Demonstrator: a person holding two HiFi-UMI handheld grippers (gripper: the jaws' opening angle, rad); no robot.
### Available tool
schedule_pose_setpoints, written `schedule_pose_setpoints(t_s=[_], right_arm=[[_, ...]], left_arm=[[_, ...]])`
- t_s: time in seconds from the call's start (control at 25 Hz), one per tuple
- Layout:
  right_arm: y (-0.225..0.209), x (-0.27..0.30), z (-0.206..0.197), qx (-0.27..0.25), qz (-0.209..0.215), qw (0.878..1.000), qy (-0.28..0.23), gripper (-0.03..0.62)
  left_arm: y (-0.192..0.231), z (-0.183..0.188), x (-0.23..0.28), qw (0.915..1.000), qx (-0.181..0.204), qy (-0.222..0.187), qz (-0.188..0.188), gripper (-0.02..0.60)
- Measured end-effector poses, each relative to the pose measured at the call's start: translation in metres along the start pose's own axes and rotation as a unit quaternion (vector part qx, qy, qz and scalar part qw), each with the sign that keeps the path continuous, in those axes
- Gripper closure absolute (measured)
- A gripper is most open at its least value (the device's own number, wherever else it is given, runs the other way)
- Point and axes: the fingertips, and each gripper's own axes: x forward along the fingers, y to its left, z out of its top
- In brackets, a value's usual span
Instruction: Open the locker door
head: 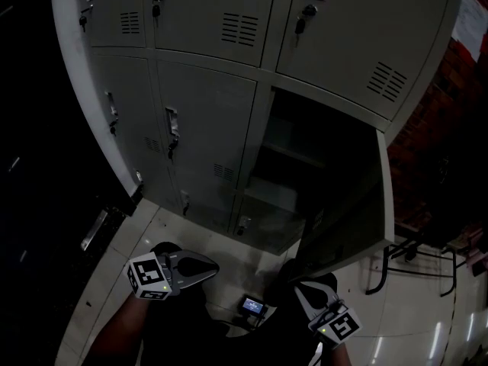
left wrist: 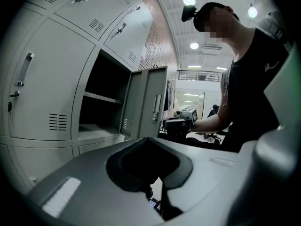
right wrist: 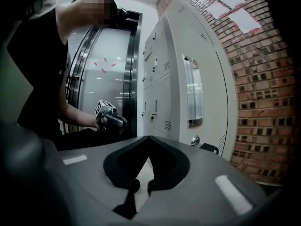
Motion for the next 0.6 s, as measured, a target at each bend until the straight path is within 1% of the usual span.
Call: schedule_pose_setpoints(t_s=[0.12,0.4,0.6], right_arm=[[0.0028,0.0025,-0.0017,-0.010,0.004,1.000,0.008,0.594],[0.0025,0.0047,-0.0044,-0.009,0.002,1.000,0.015,0.594],[0.0031,0.0062,-0.0043,-0.013,0.003,1.000,0.015,0.594]], left_arm=[[0.0005,-0.0019,0.0019,0.9999,0.005,0.009,0.003,0.571],[0.0046,-0.0057,0.0045,0.9996,0.008,0.022,0.019,0.571],[0.0047,-0.0068,0.0055,0.9995,0.009,0.025,0.019,0.571]])
